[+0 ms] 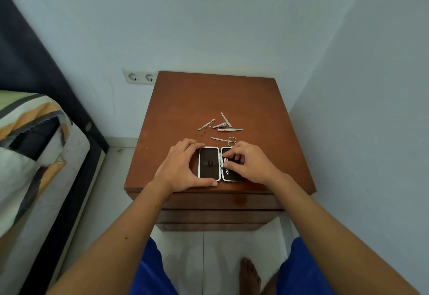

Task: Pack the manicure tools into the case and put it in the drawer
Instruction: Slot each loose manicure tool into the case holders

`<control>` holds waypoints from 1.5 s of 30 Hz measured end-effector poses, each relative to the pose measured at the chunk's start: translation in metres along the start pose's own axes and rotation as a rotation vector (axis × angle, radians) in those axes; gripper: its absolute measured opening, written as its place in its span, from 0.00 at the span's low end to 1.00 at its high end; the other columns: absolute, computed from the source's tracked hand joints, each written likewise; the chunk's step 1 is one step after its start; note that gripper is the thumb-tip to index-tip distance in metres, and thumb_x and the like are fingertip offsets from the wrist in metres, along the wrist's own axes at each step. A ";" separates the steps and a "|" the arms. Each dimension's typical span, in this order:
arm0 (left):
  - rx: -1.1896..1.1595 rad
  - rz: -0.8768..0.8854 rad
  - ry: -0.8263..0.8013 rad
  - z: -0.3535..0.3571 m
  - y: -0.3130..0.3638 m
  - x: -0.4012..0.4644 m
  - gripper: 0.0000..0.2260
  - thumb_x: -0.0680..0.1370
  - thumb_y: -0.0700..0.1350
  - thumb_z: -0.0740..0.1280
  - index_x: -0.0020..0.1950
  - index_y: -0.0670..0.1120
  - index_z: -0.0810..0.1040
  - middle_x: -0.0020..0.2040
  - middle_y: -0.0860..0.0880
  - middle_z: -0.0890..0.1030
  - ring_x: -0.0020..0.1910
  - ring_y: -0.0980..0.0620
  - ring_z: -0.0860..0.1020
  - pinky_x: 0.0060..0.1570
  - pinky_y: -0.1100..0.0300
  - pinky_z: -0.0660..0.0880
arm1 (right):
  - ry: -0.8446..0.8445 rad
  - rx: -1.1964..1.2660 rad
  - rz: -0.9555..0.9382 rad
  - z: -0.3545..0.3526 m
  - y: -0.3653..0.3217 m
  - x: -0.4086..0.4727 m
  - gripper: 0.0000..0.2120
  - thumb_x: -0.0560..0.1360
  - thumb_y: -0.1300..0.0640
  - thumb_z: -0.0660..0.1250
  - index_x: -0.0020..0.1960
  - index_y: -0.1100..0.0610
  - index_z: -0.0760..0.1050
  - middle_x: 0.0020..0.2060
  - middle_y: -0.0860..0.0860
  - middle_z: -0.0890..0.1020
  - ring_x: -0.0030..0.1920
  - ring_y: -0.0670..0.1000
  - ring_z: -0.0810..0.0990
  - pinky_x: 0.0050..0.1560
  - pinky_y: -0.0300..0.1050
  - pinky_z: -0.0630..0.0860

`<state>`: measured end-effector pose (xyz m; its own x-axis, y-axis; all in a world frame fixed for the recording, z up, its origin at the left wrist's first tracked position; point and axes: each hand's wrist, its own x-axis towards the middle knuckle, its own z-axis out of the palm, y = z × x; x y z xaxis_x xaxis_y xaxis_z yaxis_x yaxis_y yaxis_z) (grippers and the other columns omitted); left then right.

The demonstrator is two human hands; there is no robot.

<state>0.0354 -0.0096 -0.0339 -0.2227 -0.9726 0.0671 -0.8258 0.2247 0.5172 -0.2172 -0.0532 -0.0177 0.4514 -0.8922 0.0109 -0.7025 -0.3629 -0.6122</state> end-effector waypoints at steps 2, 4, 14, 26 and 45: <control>-0.008 -0.013 -0.005 0.000 0.001 0.000 0.52 0.60 0.79 0.74 0.78 0.56 0.69 0.72 0.56 0.69 0.69 0.55 0.67 0.70 0.53 0.69 | -0.038 0.013 0.001 -0.002 0.000 -0.005 0.19 0.71 0.48 0.81 0.60 0.50 0.85 0.51 0.46 0.78 0.48 0.45 0.78 0.48 0.35 0.74; -0.018 -0.028 -0.013 -0.001 0.001 0.000 0.53 0.59 0.80 0.74 0.78 0.56 0.69 0.72 0.56 0.68 0.69 0.54 0.67 0.69 0.52 0.70 | -0.058 0.018 -0.001 -0.003 0.001 -0.009 0.22 0.69 0.49 0.82 0.62 0.50 0.84 0.54 0.46 0.78 0.52 0.46 0.78 0.51 0.38 0.76; -0.029 -0.029 -0.014 -0.002 0.001 0.002 0.52 0.59 0.80 0.75 0.77 0.57 0.68 0.72 0.58 0.68 0.67 0.55 0.67 0.68 0.52 0.72 | 0.251 0.176 0.094 -0.014 -0.002 0.028 0.09 0.75 0.54 0.77 0.55 0.50 0.85 0.45 0.45 0.84 0.42 0.41 0.79 0.44 0.29 0.73; -0.028 -0.028 -0.043 -0.003 0.000 0.004 0.52 0.60 0.79 0.75 0.79 0.58 0.66 0.75 0.58 0.65 0.67 0.58 0.63 0.69 0.54 0.70 | 0.164 -0.065 0.147 -0.011 0.018 0.108 0.08 0.80 0.54 0.72 0.58 0.48 0.86 0.43 0.47 0.77 0.44 0.48 0.76 0.49 0.43 0.70; -0.019 -0.014 -0.008 -0.002 0.002 0.005 0.52 0.59 0.79 0.75 0.78 0.56 0.68 0.73 0.57 0.68 0.63 0.61 0.62 0.69 0.55 0.68 | -0.039 0.349 0.167 -0.054 0.008 0.031 0.06 0.81 0.53 0.70 0.54 0.52 0.84 0.44 0.50 0.87 0.44 0.47 0.85 0.53 0.45 0.82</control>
<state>0.0332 -0.0140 -0.0309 -0.2152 -0.9752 0.0527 -0.8190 0.2096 0.5341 -0.2383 -0.0987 0.0207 0.3720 -0.9180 -0.1377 -0.5414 -0.0941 -0.8355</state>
